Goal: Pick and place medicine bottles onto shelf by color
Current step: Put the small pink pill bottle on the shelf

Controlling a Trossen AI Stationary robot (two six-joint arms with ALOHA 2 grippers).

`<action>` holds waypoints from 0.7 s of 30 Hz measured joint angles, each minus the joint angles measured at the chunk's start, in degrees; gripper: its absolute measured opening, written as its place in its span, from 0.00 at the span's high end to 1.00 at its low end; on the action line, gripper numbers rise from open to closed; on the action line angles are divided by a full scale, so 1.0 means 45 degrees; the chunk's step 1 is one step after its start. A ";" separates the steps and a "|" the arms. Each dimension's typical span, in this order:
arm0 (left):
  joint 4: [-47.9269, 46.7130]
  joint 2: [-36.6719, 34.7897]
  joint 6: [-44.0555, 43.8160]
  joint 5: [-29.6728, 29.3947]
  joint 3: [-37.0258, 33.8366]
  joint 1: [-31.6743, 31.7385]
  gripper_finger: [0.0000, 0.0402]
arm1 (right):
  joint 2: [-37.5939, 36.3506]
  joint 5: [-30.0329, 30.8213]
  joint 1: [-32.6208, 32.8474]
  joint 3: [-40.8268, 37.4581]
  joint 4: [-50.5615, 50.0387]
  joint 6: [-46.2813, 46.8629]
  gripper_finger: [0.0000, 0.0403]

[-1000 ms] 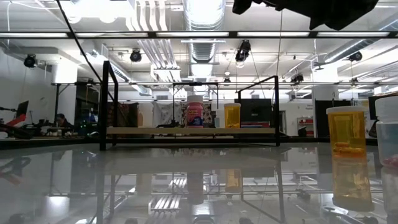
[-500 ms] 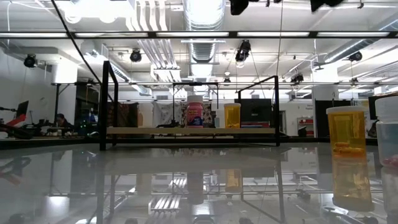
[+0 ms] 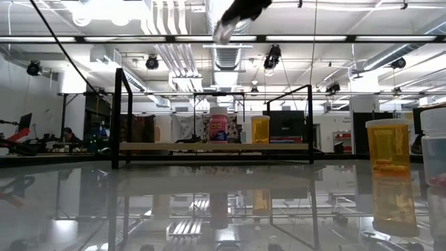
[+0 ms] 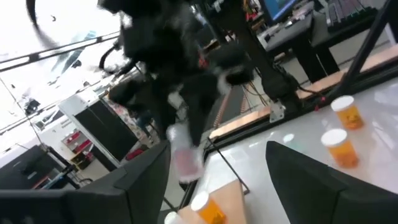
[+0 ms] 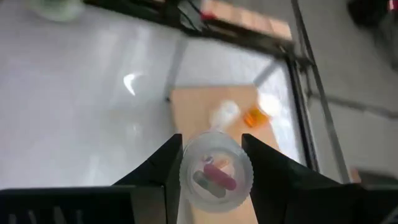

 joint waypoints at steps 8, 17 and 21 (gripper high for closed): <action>0.0018 -0.0937 0.0137 0.0004 -0.0633 -0.0003 0.39 | 0.3347 -0.1613 -0.2163 0.4028 -0.3468 -0.0588 0.68; -0.0060 -0.1777 0.0219 -0.0010 -0.1211 -0.0002 0.39 | 0.6328 -0.2573 -0.4114 0.6868 -0.3998 -0.0714 0.68; -0.0056 -0.2099 0.0224 -0.0015 -0.1376 -0.0005 0.39 | 0.7501 -0.2756 -0.4753 0.7629 -0.3987 -0.0581 0.68</action>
